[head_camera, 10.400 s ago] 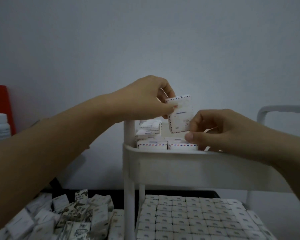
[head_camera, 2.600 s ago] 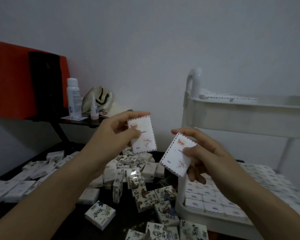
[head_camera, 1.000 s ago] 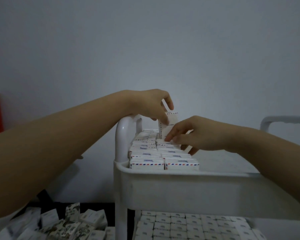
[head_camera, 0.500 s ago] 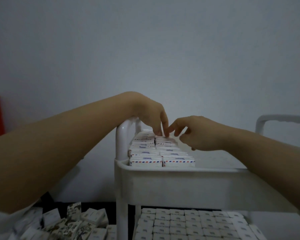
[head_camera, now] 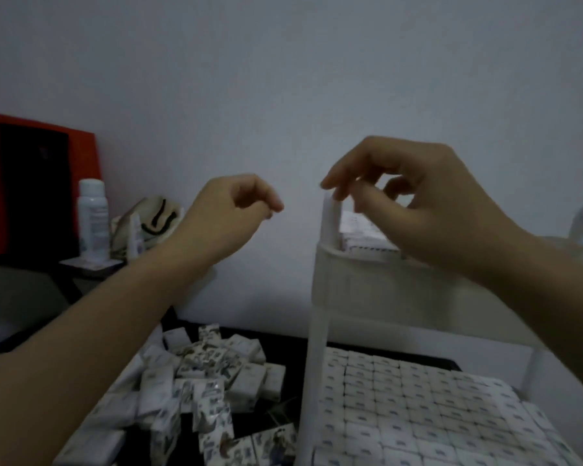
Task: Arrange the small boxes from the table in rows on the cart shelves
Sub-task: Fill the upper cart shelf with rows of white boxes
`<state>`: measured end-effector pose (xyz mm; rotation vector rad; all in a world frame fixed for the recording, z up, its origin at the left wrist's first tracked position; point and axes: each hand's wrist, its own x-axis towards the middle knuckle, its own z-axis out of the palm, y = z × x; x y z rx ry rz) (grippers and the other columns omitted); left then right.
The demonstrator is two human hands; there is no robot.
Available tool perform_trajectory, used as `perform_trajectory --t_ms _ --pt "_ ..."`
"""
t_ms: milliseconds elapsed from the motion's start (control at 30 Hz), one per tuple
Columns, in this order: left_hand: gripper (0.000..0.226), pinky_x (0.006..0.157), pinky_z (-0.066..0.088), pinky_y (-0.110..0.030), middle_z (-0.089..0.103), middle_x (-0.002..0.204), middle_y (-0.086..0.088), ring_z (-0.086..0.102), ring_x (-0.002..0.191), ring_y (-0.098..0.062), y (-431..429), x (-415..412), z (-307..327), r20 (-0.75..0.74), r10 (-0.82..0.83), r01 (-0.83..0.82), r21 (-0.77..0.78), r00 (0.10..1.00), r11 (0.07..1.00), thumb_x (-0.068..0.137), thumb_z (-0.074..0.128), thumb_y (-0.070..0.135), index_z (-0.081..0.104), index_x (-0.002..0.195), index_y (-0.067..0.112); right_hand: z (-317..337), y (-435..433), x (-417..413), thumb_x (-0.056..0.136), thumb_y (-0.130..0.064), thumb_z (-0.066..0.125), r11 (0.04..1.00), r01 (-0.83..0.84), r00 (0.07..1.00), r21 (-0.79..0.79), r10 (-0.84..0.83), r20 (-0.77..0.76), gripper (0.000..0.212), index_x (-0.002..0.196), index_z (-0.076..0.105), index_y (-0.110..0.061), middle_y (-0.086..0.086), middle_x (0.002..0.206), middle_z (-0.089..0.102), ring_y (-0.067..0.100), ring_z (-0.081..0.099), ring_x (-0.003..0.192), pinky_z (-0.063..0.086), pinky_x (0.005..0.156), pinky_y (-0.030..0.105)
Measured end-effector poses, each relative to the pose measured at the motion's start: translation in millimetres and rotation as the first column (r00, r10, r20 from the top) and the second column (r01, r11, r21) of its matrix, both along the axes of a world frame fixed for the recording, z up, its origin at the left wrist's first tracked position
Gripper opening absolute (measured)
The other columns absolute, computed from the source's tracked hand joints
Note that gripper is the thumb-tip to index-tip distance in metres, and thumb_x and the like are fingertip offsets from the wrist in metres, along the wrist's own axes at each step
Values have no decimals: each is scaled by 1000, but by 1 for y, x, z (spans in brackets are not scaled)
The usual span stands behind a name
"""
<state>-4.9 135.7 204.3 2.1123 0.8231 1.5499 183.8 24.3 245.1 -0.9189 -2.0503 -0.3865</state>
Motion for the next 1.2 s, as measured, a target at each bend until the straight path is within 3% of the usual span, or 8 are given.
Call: perform_trajectory --t_ms 133,233,400,500,633,767,900,1200 --pt "29 61 46 -21 66 70 8 60 67 -10 13 -59 -87 -213 47 -79 -145 976 986 90 56 -1 66 73 20 -42 2 -73 85 -11 52 985 -128 978 -119 146 151 23 95 70 -22 -19 83 64 6 63 75 45 61 15" --pt "30 56 42 -14 66 72 11 62 71 -7 35 -100 -148 -386 204 -282 -157 900 946 90 59 7 62 71 30 -89 24 -108 84 -14 49 973 -57 973 -224 104 208 28 102 66 -27 -16 91 64 8 61 80 51 67 32" --pt "26 76 45 -23 64 101 9 58 99 -14 71 -144 -221 -545 316 -437 -104 777 893 89 56 8 63 89 33 -182 99 -128 85 -7 47 882 180 982 -436 -184 33 36 108 65 -29 -8 105 68 19 62 97 52 79 39" --pt "26 95 42 -34 59 119 2 49 116 -23 88 -155 -237 -656 411 -448 122 633 886 86 63 23 67 112 21 -225 142 -122 85 -7 48 731 311 866 -608 -481 -136 36 111 63 -27 -4 117 66 22 59 107 51 84 36" --pt "71 107 31 -46 42 145 -3 26 134 -27 101 -157 -248 -780 357 -397 152 514 905 75 58 56 55 135 19 -258 166 -106 91 -18 52 503 543 735 -672 -672 91 46 136 44 -16 7 140 45 28 40 127 44 94 36" --pt "69 107 23 -47 38 148 -3 12 134 -19 102 -156 -258 -770 334 -362 144 544 921 70 58 62 60 128 23 -276 172 -98 98 -41 40 339 582 719 -739 -639 273 63 152 18 -17 6 155 26 32 22 139 32 108 41" --pt "59 112 14 -39 37 146 7 12 141 -18 95 -152 -255 -752 342 -347 161 563 924 73 69 56 55 124 28 -294 174 -97 95 -60 37 309 611 732 -729 -571 371 72 152 18 -20 5 154 29 32 23 138 29 108 42" --pt "46 95 27 -29 57 103 14 43 110 -10 74 -147 -235 -581 311 -441 -94 752 893 70 79 46 49 104 39 -299 167 -94 72 -60 74 483 424 739 -766 -673 -15 79 134 45 -19 5 128 32 23 49 112 50 91 32"
